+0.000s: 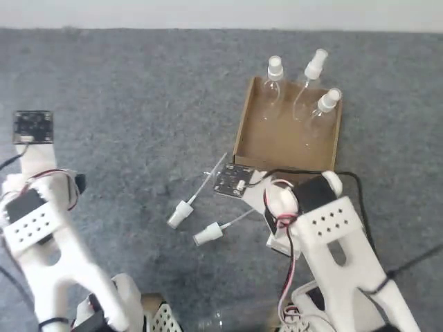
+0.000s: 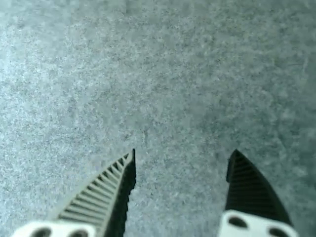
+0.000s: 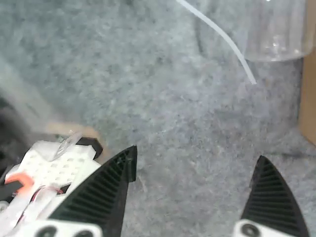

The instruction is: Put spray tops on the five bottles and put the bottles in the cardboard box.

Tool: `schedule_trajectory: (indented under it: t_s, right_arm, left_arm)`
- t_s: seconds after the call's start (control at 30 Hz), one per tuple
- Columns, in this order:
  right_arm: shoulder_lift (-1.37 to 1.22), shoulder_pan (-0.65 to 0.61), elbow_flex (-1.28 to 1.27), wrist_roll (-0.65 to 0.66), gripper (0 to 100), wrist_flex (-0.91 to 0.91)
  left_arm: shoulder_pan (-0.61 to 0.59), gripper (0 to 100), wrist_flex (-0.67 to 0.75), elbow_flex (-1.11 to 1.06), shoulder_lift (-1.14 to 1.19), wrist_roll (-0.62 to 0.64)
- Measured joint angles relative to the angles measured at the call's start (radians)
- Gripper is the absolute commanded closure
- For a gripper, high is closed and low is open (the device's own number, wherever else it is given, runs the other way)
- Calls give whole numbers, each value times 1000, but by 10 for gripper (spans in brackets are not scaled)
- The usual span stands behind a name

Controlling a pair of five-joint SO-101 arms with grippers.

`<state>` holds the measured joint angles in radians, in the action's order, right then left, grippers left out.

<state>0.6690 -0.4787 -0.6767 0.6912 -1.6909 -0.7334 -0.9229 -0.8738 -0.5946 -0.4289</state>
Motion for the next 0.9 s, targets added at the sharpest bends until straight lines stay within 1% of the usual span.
schedule_trajectory:
  t_s: [0.13,0.23,0.37,0.5,0.57,0.67,0.8,0.9]
  right_arm:
    - [115,84,-121,-12,780,84]
    - [229,187,-238,-20,850,170]
    - [381,356,-388,-21,875,284]
    - [480,546,-519,-21,876,399]
    - [505,614,-588,-23,877,466]
    - [528,667,-700,-23,888,569]
    - [551,695,-816,-25,991,680]
    - [575,695,-867,-25,981,721]
  left_arm:
    - [52,729,-21,-5,0,2]
    - [101,729,-15,-17,0,71]
    - [178,728,86,-130,-49,161]
    - [259,728,222,-327,-209,199]
    - [295,728,279,-425,-301,215]
    - [311,728,327,-549,-437,259]
    - [321,728,334,-663,-611,307]
    - [318,728,338,-741,-738,331]
